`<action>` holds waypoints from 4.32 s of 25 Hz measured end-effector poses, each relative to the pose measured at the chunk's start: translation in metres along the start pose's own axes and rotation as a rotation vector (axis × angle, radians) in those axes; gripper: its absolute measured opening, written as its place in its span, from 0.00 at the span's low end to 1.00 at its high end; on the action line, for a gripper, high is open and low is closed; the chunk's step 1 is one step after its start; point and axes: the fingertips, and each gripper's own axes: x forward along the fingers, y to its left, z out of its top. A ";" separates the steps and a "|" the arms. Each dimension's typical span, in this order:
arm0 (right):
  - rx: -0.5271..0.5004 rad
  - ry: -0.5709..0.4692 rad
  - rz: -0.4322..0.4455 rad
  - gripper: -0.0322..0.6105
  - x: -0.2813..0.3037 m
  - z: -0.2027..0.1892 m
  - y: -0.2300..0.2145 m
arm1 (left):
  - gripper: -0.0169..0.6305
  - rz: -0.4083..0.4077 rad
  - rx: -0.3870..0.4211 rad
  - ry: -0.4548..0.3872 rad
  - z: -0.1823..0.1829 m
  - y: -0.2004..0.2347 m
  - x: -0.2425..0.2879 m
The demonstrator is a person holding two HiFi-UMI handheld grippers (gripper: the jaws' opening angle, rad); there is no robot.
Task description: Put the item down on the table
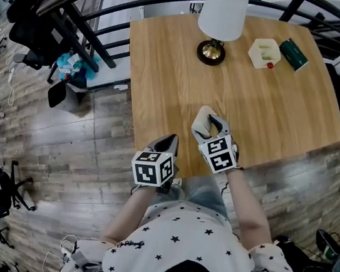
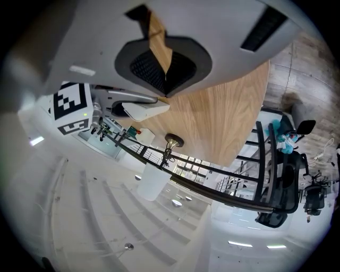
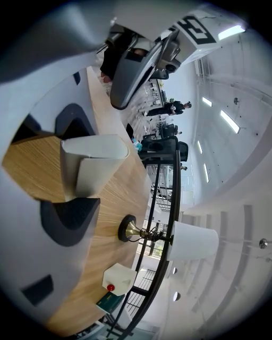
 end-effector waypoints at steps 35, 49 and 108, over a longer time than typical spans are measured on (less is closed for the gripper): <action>0.172 -0.026 0.024 0.50 -0.025 -0.023 0.062 | 0.04 -0.027 0.030 -0.003 -0.019 0.011 -0.039; 0.259 -0.217 -0.026 0.04 -0.112 -0.007 0.096 | 0.04 -0.033 0.037 -0.057 -0.047 -0.014 -0.078; 0.285 -0.384 0.016 0.04 -0.359 -0.146 0.263 | 0.04 0.002 0.062 -0.115 -0.276 -0.157 -0.264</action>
